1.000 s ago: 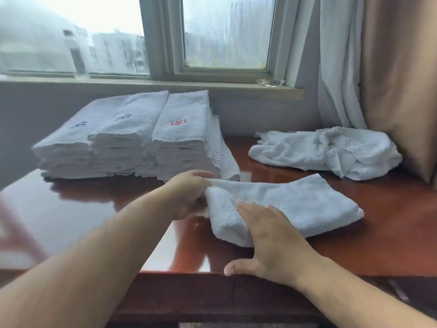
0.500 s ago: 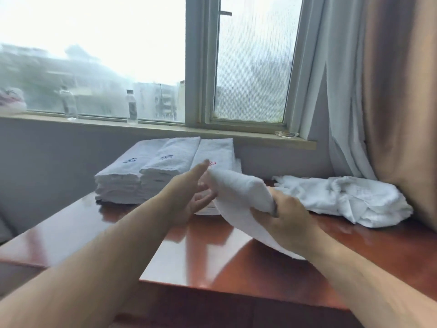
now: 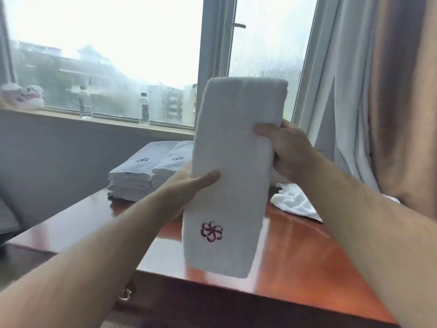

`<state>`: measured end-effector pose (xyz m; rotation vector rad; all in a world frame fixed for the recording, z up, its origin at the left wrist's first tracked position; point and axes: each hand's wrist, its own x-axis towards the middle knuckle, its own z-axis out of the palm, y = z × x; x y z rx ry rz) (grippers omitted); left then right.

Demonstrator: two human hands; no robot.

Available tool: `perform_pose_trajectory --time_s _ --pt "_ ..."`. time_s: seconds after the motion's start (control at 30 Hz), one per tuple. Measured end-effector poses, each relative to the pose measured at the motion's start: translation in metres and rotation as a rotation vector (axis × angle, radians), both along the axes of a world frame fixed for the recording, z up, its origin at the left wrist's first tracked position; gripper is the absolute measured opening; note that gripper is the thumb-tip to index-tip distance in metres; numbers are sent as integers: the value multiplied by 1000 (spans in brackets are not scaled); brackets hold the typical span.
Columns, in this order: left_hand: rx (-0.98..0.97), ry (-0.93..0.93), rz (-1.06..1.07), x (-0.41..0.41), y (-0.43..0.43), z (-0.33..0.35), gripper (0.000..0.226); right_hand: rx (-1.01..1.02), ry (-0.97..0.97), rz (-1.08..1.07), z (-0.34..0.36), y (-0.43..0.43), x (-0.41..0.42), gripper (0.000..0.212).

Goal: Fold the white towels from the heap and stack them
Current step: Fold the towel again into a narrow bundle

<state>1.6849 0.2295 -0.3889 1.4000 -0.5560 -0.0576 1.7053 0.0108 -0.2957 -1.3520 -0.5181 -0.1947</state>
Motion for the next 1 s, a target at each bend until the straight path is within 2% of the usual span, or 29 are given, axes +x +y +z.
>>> perform_pose_trajectory --time_s 0.07,0.13,0.27,0.43,0.53,0.7,1.0 --pt "13 53 -5 -3 9 0 29 5 -1 37 7 9 7 27" --pt "-2 96 -47 -2 18 -2 25 7 15 59 11 18 19 31" --pt "-28 121 -17 15 37 -11 36 15 43 97 17 40 48 34" --pt "21 171 122 44 63 -20 32 5 76 149 8 61 94 27" --pt "15 196 204 63 82 -23 47 9 112 180 -2 78 123 25" --pt "-25 243 281 90 118 -24 56 -7 176 214 -16 121 174 33" --pt "-39 359 374 143 184 -27 45 -162 304 369 -48 190 263 57"
